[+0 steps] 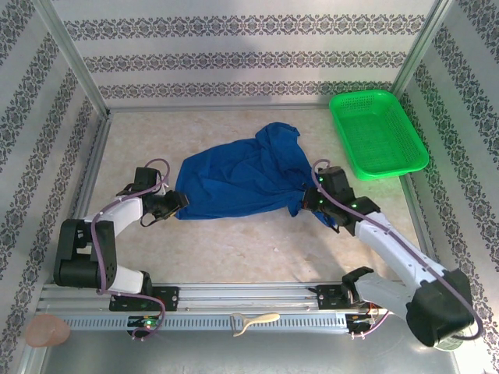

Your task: Fold the inside-out t-shirt

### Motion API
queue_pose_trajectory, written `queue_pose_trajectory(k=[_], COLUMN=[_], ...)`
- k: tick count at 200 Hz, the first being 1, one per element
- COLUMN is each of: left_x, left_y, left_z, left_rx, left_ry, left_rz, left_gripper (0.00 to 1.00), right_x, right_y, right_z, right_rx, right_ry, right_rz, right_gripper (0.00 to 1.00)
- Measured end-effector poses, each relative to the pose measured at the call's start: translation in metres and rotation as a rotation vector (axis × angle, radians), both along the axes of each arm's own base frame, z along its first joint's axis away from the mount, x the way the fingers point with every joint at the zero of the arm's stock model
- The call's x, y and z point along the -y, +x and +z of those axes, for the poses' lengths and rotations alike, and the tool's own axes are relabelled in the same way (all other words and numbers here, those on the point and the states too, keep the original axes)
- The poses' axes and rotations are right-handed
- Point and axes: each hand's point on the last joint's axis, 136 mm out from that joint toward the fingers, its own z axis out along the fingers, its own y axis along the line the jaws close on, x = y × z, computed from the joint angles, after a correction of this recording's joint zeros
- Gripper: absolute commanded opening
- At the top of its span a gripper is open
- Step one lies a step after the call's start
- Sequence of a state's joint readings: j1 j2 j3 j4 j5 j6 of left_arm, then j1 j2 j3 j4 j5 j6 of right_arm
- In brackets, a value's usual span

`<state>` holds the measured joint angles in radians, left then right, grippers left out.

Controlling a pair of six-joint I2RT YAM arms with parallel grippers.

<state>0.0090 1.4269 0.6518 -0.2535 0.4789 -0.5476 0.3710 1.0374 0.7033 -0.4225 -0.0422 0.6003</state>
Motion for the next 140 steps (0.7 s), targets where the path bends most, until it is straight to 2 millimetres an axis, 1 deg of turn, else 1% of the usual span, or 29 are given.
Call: queue_pose_trajectory(k=[9, 26, 51, 65, 73, 85, 90, 92, 95, 100, 101, 117, 124, 131, 140], left_x=[0.000, 0.000, 0.002, 0.002, 0.001, -0.001, -0.003, -0.003, -0.005, -0.006, -0.007, -0.012, -0.014, -0.016, -0.019], left_y=[0.001, 0.003, 0.008, 0.017, 0.026, 0.044, 0.053, 0.055, 0.061, 0.068, 0.070, 0.088, 0.093, 0.096, 0.099], left_z=[-0.001, -0.002, 0.003, 0.018, 0.035, 0.070, 0.090, 0.095, 0.109, 0.125, 0.131, 0.189, 0.209, 0.225, 0.238], left_rx=[0.002, 0.003, 0.020, 0.056, 0.097, 0.182, 0.232, 0.244, 0.279, 0.318, 0.333, 0.463, 0.506, 0.539, 0.565], left_ry=[0.001, -0.008, -0.020, -0.023, -0.026, -0.035, -0.040, -0.040, -0.042, -0.046, -0.047, -0.063, -0.072, -0.078, -0.087], left_rz=[0.000, 0.008, 0.006, 0.006, 0.011, 0.024, 0.031, 0.032, 0.037, 0.040, 0.042, 0.055, 0.057, 0.062, 0.069], left_gripper=[0.23, 0.00, 0.00, 0.00, 0.00, 0.00, 0.00, 0.00, 0.00, 0.00, 0.00, 0.00, 0.00, 0.00, 0.00], right_x=[0.004, 0.011, 0.025, 0.034, 0.040, 0.046, 0.049, 0.050, 0.052, 0.054, 0.054, 0.060, 0.061, 0.063, 0.066], right_y=[0.001, -0.003, -0.007, -0.008, -0.006, -0.003, -0.001, 0.000, 0.001, 0.003, 0.004, 0.009, 0.011, 0.012, 0.013], right_z=[0.007, 0.009, 0.008, 0.014, 0.021, 0.035, 0.042, 0.044, 0.049, 0.057, 0.058, 0.080, 0.089, 0.097, 0.106], right_rx=[0.011, 0.002, -0.025, -0.025, -0.015, 0.009, 0.021, 0.024, 0.036, 0.052, 0.054, 0.100, 0.120, 0.138, 0.158], right_ry=[0.015, 0.027, 0.035, 0.043, 0.048, 0.058, 0.062, 0.063, 0.064, 0.070, 0.071, 0.082, 0.083, 0.084, 0.084], right_rz=[-0.007, -0.018, -0.042, -0.065, -0.078, -0.093, -0.099, -0.100, -0.102, -0.105, -0.107, -0.116, -0.116, -0.116, -0.123], right_gripper=[0.00, 0.00, 0.00, 0.00, 0.00, 0.00, 0.00, 0.00, 0.00, 0.00, 0.00, 0.00, 0.00, 0.00, 0.00])
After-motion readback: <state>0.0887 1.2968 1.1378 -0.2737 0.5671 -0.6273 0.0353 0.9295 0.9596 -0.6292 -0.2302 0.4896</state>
